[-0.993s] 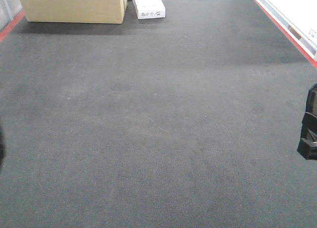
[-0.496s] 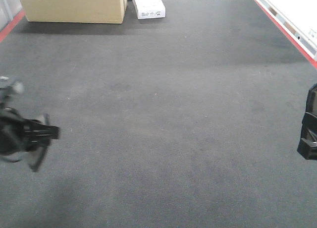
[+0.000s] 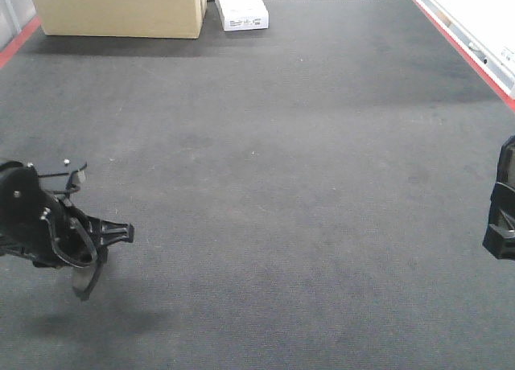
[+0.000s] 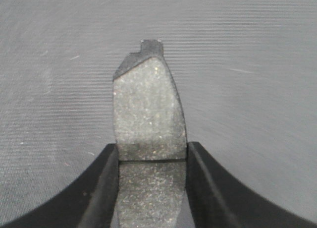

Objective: Move and align brake pads A on conveyor
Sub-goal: 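Lower the left gripper's brake pad onto the belt and open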

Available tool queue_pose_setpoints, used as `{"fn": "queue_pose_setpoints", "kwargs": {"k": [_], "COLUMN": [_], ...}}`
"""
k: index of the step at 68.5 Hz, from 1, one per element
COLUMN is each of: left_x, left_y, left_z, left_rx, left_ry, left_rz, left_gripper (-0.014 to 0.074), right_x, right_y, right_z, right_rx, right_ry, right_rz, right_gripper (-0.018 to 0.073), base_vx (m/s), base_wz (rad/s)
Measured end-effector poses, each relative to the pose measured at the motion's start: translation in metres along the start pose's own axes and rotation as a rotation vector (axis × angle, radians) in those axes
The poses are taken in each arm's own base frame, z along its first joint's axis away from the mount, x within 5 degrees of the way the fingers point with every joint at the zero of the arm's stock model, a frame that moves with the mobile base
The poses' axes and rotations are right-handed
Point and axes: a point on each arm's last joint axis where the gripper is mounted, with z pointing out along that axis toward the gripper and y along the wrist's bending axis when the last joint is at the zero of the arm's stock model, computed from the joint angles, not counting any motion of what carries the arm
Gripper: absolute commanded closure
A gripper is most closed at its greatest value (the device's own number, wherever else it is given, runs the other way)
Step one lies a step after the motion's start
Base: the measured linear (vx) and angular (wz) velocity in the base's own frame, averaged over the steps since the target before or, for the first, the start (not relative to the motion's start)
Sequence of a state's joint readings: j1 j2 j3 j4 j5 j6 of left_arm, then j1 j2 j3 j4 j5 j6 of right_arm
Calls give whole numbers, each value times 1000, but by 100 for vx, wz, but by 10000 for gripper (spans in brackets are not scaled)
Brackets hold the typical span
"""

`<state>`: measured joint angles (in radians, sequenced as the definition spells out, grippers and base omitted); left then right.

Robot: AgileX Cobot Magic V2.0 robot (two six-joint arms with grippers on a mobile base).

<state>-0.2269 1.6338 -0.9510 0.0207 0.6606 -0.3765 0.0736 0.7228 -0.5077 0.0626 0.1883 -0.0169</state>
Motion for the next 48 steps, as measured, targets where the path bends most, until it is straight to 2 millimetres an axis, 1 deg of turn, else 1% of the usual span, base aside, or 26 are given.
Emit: {"fn": "queue_pose_setpoints", "kwargs": {"k": [5, 12, 20, 26, 40, 48], "left_x": [0, 0, 0, -1, -2, -3], "left_y": [0, 0, 0, -1, -1, -1], "left_z": [7, 15, 18, 18, 18, 13], "left_rx": [-6, -13, -12, -8, -4, 0], "left_ry": [16, 35, 33, 23, 14, 1], "left_rz": [-6, -7, -4, 16, 36, 51], "left_gripper": [409, 351, 287, 241, 97, 62], "right_x": [0, 0, 0, 0, 0, 0], "right_y": [0, 0, 0, 0, 0, 0], "right_z": [0, 0, 0, 0, 0, 0], "right_rx": [0, 0, 0, 0, 0, 0], "right_ry": [0, 0, 0, 0, 0, 0], "right_rz": [0, 0, 0, 0, 0, 0], "right_gripper": [526, 526, 526, 526, 526, 526], "base_vx": [0, 0, 0, 0, 0, 0], "base_wz": [0, 0, 0, 0, 0, 0]}}
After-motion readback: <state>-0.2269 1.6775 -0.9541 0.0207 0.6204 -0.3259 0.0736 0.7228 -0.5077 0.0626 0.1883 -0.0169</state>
